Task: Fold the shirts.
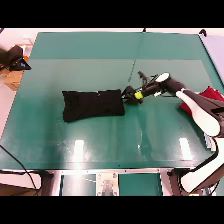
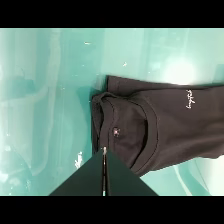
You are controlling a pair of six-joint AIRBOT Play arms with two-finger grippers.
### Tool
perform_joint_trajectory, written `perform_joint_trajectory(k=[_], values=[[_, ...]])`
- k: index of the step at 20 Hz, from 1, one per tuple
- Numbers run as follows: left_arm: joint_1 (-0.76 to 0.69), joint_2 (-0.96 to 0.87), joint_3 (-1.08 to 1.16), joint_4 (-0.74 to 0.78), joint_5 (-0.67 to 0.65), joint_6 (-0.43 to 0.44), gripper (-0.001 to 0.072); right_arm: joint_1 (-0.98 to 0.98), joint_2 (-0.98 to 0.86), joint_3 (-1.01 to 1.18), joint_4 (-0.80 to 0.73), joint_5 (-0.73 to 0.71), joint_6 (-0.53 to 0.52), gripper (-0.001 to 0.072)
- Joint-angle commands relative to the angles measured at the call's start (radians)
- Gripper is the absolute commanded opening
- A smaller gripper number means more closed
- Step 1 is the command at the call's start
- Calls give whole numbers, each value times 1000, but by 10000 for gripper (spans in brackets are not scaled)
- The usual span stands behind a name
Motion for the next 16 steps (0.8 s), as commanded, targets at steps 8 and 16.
perform_joint_trajectory(k=[8, 16], values=[[1, 0, 0, 1, -13, 1, 24, 103, -11, 79, 203, -101, -78, 16], [1, 0, 0, 0, -15, 1, 25, -413, 350, 267, -42, 133, 96, 16]])
